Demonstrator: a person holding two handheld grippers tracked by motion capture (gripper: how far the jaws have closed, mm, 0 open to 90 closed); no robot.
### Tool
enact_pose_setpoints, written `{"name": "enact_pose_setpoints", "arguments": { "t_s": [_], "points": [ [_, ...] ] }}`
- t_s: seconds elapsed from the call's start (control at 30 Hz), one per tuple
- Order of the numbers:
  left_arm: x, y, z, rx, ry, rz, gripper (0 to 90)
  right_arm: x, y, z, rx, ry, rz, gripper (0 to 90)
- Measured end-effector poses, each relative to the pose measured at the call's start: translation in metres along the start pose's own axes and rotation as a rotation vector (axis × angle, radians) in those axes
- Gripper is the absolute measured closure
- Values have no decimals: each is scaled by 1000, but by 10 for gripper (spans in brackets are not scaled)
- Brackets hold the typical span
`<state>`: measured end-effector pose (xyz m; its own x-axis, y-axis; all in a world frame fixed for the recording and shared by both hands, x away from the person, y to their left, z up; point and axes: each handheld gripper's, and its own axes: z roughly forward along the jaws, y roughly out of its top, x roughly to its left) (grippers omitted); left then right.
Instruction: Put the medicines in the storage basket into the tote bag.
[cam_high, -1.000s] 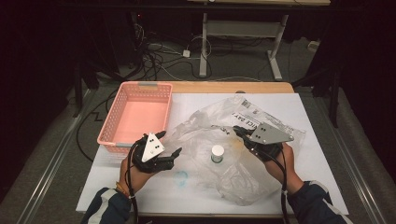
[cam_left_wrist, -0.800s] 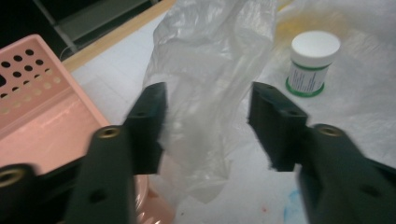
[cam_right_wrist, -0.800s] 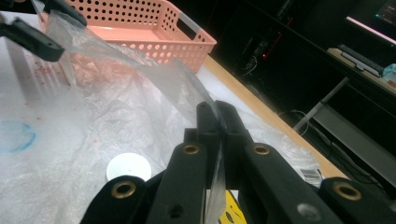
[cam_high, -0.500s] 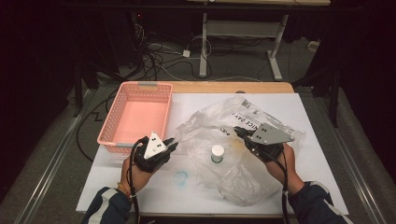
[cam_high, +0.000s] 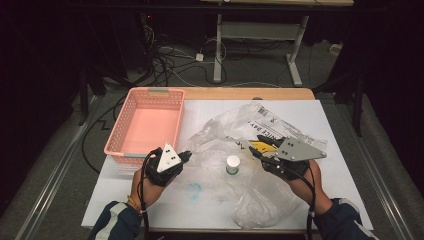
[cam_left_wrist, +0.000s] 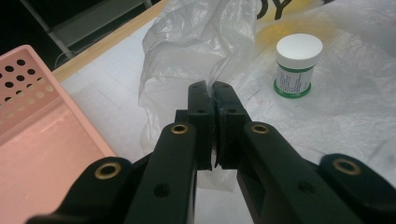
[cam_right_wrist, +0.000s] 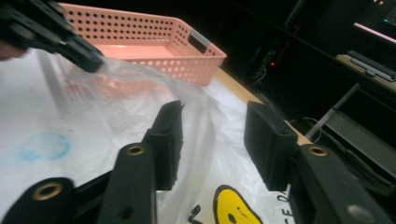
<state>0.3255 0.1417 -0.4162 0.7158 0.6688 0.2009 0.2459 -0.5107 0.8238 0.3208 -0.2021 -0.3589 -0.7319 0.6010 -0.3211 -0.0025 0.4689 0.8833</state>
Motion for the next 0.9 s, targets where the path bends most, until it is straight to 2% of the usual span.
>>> {"name": "enact_pose_setpoints", "arguments": {
  "t_s": [0.07,0.13,0.17,0.2,0.23,0.27,0.33,0.43,0.47,0.5,0.53,0.57,0.63,0.67,0.7,0.8,0.9],
  "points": [
    [-1,0,0,4,0,1,847,7,-1,-9,-10,46,8,485],
    [-1,-1,1,5,0,1,848,18,-3,-19,-1,100,-23,448],
    [-1,-1,1,5,0,1,848,18,-3,-19,-1,100,-23,448],
    [-1,-1,0,5,2,3,848,29,-8,-27,11,154,-34,415],
    [-1,0,0,4,2,3,848,29,-8,-27,11,154,-34,415],
    [-1,0,0,4,3,3,848,38,-14,-31,43,215,-23,379],
    [-1,0,0,5,5,6,849,46,-20,-32,84,278,-19,335],
    [-3,1,1,7,5,8,849,55,-29,-33,115,373,9,297],
    [-3,1,1,7,5,8,849,55,-29,-33,115,373,9,297],
    [-3,1,1,8,4,9,849,60,-32,-33,132,401,7,278],
    [-3,1,1,8,5,10,849,69,-37,-32,173,443,-22,248],
    [-3,1,2,11,2,11,849,72,-39,-31,180,470,-27,247],
    [-4,1,2,14,3,13,848,76,-40,-31,181,488,-18,233],
    [-4,1,2,13,3,13,849,82,-43,-30,191,522,-33,218],
    [-4,1,2,13,2,12,849,86,-45,-28,206,530,-45,211],
    [-4,1,2,11,1,12,848,93,-51,-20,247,527,-79,219],
    [-4,1,2,10,-1,13,849,95,-57,-14,293,492,-130,338]
  ]
}}
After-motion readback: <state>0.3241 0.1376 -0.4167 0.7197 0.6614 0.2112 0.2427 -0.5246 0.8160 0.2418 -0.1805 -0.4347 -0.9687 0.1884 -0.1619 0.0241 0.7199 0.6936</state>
